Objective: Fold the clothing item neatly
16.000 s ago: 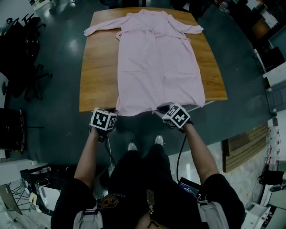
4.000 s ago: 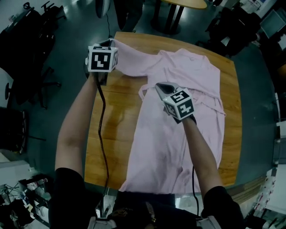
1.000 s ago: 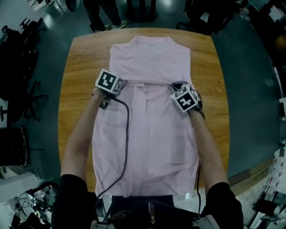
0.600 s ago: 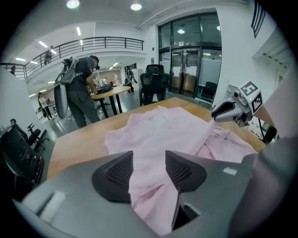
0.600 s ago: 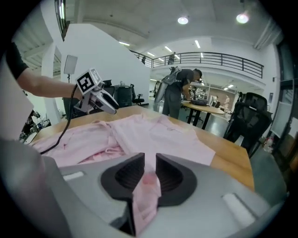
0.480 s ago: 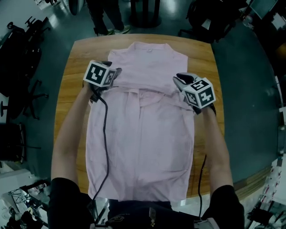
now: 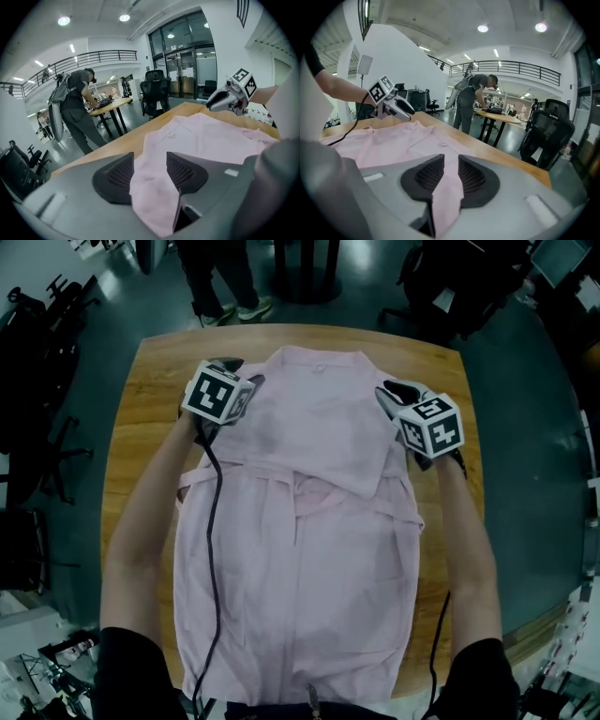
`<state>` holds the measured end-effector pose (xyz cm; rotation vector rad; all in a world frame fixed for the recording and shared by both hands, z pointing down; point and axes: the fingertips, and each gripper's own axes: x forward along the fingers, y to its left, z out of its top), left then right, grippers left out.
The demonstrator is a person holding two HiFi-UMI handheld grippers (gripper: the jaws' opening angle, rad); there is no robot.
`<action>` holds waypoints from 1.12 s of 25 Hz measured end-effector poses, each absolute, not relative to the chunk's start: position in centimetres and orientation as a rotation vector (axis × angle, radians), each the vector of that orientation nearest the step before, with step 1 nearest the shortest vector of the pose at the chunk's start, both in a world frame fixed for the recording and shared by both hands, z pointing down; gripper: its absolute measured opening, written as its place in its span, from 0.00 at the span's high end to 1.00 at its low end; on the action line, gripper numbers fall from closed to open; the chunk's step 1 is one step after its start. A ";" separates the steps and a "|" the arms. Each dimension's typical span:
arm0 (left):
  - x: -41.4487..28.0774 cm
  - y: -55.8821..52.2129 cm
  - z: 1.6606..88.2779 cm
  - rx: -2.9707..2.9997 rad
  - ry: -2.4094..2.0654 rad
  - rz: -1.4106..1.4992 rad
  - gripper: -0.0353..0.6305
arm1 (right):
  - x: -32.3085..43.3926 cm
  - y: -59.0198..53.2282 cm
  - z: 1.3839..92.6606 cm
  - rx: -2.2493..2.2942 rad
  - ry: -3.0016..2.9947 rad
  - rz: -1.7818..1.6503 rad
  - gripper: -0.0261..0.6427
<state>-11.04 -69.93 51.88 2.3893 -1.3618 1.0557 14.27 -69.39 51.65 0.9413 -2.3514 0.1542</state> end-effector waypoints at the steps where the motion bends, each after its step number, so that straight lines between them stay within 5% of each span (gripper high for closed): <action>1: -11.4 -71.0 52.4 2.405 -1.358 1.074 0.60 | 14.1 -70.7 52.2 0.953 -2.344 0.150 0.82; 15: -12.9 -76.7 59.8 2.407 -1.105 1.184 0.58 | 14.3 -79.4 59.7 0.847 -2.218 0.228 0.67; 17: -13.2 -76.5 59.9 2.407 -1.085 1.157 0.60 | 13.5 -79.0 59.7 0.805 -2.218 0.235 0.72; 20: -13.1 -76.0 60.3 2.390 -1.060 1.218 0.79 | 12.3 -77.7 60.1 0.745 -2.202 0.184 0.91; 23: -13.2 -75.5 60.1 2.378 -1.078 1.324 0.89 | 12.2 -76.7 59.2 0.760 -2.212 0.145 0.92; 28: -13.9 -74.1 55.9 2.409 -1.181 1.242 0.90 | 12.4 -74.8 53.6 0.878 -2.319 0.077 0.92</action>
